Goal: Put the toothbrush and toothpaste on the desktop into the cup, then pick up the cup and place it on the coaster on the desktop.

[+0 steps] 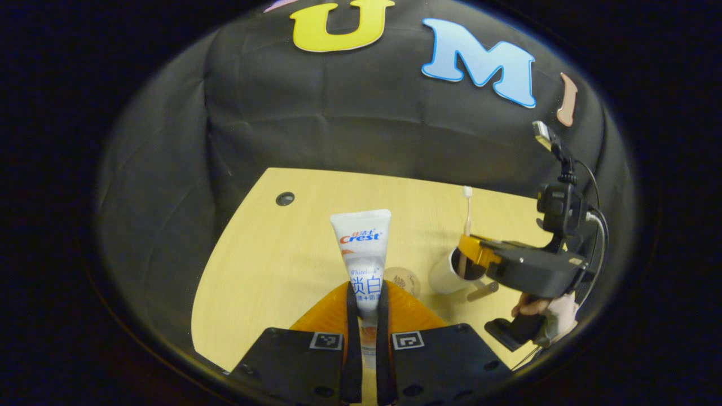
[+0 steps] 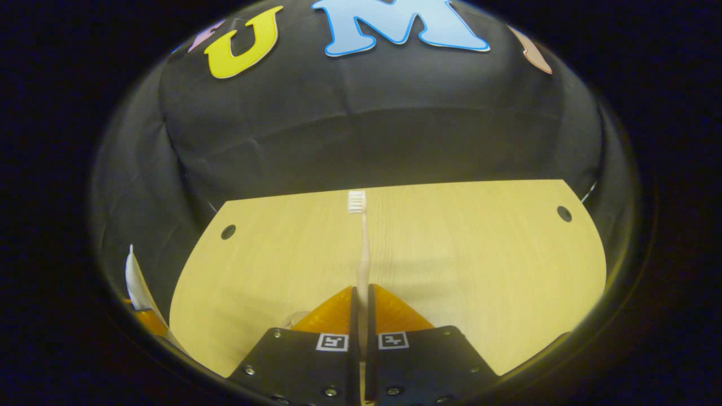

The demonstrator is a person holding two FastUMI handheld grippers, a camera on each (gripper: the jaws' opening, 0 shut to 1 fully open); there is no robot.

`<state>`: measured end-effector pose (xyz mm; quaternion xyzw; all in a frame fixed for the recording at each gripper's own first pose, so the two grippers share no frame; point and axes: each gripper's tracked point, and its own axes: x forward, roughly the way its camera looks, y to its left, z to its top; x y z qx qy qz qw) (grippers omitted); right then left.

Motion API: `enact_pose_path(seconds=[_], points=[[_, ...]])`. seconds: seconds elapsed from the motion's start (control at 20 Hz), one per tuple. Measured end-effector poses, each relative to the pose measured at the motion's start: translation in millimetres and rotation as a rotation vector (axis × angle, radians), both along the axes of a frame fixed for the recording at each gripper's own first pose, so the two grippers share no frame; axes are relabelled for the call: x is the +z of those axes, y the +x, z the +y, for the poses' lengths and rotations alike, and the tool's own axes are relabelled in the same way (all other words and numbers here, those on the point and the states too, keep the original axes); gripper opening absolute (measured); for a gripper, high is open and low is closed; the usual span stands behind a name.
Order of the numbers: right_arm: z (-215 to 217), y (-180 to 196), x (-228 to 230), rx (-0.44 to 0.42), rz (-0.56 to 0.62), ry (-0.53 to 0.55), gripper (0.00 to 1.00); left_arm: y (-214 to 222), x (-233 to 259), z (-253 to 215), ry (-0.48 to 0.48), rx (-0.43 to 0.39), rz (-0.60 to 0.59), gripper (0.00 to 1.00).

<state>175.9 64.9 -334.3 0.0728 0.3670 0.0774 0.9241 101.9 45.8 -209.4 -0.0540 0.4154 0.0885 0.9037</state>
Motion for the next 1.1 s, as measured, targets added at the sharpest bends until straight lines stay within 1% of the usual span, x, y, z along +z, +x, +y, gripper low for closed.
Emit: enact_pose_path(seconds=[0.25, 0.4, 0.65, 0.85, 0.95, 1.0, 1.1], points=[[-7, -9, -5, -0.017, 0.009, 0.01, 0.07, 39, 20, 0, 0.006, -0.017, -0.065, 0.18], [-12, -18, -8, -0.025, 0.016, 0.014, 0.13, 64, 27, -2, 0.016, -0.034, -0.097, 0.17], [-19, -35, -1, -0.04, 0.015, 0.04, 0.12, 102, 26, -4, 0.029, -0.075, -0.126, 0.17], [-28, -51, 14, -0.062, -0.004, 0.073, 0.12, 134, 13, -26, 0.009, -0.114, -0.15, 0.17], [-34, -58, 22, -0.08, -0.014, 0.088, 0.12, 143, 17, -42, -0.006, -0.145, -0.163, 0.17], [-39, -63, 24, -0.088, -0.018, 0.094, 0.14, 147, 17, -51, -0.011, -0.159, -0.166, 0.17], [-51, -72, 26, -0.107, -0.02, 0.099, 0.13, 159, 13, -66, -0.016, -0.184, -0.17, 0.17]])
